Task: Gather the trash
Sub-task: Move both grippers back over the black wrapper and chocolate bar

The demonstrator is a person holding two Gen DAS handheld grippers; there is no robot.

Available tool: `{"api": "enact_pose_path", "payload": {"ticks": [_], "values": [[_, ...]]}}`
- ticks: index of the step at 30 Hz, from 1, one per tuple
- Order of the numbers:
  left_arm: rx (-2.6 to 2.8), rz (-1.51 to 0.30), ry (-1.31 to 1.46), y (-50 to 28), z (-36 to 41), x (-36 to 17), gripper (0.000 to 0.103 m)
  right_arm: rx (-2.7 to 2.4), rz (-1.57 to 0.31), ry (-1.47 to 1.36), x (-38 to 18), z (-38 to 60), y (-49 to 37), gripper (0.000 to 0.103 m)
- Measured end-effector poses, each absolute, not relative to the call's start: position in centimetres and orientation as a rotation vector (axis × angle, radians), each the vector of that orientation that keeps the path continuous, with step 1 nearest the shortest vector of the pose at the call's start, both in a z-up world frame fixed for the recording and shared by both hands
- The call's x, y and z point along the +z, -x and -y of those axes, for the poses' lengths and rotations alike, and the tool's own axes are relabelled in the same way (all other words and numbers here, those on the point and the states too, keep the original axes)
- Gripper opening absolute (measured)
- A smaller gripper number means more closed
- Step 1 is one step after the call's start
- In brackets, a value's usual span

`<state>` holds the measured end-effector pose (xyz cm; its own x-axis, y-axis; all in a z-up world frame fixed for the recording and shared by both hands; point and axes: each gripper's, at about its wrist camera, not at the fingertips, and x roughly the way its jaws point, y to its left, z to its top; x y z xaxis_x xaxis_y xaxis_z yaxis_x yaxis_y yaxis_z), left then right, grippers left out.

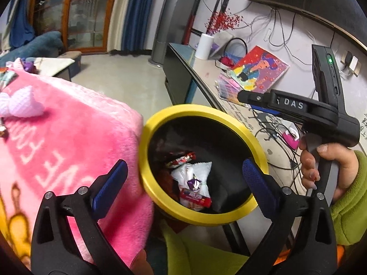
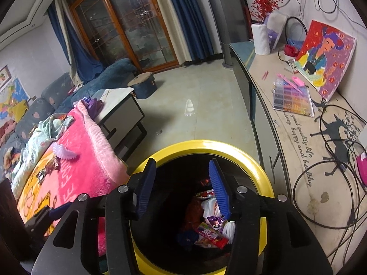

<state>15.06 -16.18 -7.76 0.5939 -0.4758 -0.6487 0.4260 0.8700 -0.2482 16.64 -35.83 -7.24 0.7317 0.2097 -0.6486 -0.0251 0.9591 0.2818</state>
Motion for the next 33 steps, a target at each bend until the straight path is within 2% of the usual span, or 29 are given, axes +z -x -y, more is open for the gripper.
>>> {"api": "enact_pose_path", "payload": {"ticks": [33], "values": [[-0.265,-0.6,0.182,-13.3,5.5,-3.5,0.092,0.281,-0.588,-0.101,-3.3,26.3,-12.8,0.073]]}}
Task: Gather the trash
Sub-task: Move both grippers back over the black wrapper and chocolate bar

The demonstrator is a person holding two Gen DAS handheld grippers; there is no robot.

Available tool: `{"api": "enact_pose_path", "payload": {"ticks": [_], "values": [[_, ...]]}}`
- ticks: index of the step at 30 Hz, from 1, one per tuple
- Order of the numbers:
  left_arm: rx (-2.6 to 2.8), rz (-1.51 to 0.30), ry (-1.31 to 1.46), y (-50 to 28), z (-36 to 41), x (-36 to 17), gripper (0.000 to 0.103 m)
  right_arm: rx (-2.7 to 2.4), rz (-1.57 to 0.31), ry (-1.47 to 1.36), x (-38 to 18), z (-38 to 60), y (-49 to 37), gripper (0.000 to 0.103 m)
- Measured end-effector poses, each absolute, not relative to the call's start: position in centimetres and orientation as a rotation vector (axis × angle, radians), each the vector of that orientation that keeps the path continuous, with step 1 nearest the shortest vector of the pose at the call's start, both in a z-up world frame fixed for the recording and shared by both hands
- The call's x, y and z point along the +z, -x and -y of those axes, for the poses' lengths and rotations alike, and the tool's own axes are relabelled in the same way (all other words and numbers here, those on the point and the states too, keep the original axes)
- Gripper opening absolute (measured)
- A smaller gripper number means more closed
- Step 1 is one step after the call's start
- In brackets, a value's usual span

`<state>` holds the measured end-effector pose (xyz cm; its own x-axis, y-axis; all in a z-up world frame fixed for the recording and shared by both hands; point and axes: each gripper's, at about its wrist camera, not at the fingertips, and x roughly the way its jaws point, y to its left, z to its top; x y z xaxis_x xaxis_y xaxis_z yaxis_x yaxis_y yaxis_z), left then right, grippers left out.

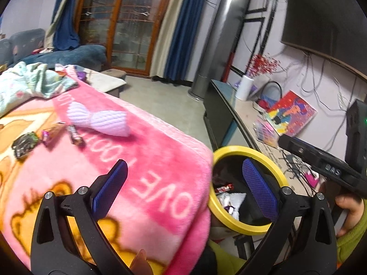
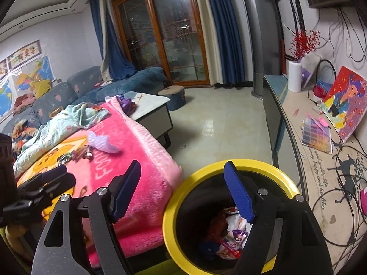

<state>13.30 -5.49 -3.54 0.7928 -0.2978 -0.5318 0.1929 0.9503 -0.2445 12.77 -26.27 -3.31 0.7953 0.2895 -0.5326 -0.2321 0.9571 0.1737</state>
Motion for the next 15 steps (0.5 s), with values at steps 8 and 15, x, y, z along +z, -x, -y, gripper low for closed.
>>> {"api": "enact_pose_path", "payload": {"ticks": [8,15], "values": [[-0.164,-0.554,0.2,-12.8,1.8,-2.9,0.092,0.335,-0.585,-0.082,-2.8,23.4,-12.6,0.075],[-0.076,-0.512,0.187,-12.4,-1.1,-2.5,0.092,0.403,-0.584,-0.026,-2.4,20.0,-12.3,0.075]]}}
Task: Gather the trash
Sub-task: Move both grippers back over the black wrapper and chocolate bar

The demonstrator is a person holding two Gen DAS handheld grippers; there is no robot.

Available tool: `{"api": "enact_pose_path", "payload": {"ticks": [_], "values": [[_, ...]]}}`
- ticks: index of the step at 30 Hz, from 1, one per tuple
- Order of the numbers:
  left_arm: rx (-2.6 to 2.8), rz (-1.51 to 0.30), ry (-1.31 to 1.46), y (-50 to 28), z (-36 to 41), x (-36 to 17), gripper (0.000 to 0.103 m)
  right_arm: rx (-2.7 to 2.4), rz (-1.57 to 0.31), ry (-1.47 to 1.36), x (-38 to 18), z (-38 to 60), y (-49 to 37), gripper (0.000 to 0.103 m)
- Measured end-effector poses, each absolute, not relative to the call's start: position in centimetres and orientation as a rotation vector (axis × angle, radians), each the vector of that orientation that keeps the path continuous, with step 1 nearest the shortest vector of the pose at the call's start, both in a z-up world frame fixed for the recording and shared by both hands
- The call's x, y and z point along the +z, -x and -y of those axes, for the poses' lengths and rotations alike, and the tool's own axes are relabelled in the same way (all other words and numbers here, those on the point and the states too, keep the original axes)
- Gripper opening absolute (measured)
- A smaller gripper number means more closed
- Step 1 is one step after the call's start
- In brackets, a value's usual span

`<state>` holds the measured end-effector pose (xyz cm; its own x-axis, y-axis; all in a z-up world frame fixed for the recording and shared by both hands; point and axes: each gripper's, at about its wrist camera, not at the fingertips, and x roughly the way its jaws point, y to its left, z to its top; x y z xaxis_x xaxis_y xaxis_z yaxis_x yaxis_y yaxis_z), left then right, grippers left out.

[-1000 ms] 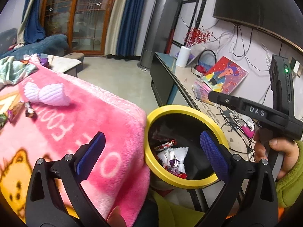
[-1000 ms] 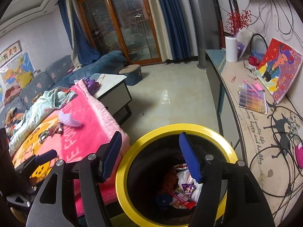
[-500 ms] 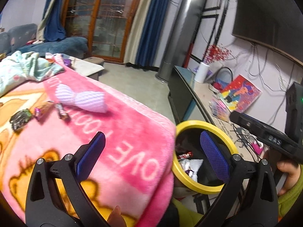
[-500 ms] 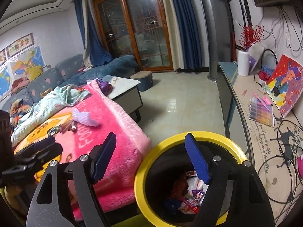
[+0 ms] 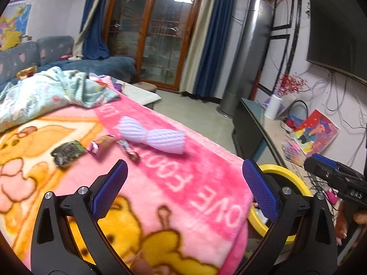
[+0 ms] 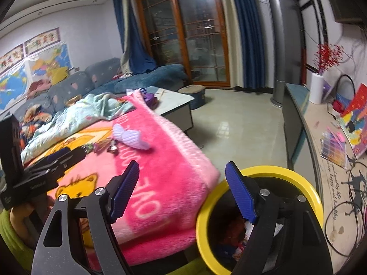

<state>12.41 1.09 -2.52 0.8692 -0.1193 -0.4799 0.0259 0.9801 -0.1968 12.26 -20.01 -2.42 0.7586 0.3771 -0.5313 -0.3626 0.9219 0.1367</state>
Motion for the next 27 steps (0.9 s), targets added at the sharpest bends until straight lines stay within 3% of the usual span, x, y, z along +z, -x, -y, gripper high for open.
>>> {"api": "enact_pose_path", "payload": {"ticks": [27], "values": [[0.175,-0.504,0.29,-12.0,-12.1,-3.9,0.092,0.628,-0.643,0.088,-4.9,6.3,-14.2,0.075]]}}
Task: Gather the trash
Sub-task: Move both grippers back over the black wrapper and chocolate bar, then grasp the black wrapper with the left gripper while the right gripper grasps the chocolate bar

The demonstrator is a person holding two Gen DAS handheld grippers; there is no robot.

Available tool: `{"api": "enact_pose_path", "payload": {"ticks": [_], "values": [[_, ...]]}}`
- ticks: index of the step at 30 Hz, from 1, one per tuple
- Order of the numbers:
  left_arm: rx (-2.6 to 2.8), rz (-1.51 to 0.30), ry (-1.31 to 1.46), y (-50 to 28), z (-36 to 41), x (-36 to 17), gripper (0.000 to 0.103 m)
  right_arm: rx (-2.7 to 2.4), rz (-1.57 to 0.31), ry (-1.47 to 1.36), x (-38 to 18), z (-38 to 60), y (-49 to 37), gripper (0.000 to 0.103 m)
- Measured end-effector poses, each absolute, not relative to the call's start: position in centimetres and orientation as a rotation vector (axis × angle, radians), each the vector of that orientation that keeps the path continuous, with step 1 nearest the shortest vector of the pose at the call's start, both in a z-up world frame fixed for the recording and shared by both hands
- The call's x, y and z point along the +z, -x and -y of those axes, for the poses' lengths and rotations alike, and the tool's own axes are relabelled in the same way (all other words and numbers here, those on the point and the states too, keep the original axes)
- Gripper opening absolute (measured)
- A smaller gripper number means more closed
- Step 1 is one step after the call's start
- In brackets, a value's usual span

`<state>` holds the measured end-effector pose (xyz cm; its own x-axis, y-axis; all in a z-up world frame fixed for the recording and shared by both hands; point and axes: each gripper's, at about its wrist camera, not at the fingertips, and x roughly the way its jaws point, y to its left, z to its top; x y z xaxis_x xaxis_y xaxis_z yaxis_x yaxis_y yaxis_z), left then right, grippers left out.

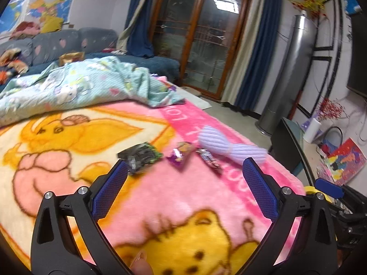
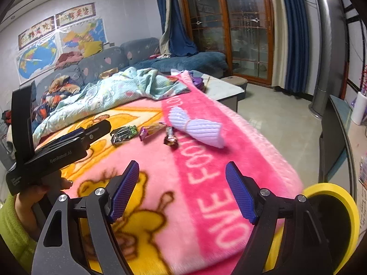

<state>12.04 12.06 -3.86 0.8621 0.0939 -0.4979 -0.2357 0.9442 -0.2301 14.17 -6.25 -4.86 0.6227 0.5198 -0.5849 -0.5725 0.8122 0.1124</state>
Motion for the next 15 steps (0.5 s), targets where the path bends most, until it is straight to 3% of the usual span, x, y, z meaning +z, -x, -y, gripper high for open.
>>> {"api": "enact_pose_path", "payload": {"ticks": [15], "values": [[0.294,-0.571,0.44,-13.7,-18.3,-7.0,0.091,0.669,-0.718,0.174,-8.4,-1.6,-20.1,0.075]]}}
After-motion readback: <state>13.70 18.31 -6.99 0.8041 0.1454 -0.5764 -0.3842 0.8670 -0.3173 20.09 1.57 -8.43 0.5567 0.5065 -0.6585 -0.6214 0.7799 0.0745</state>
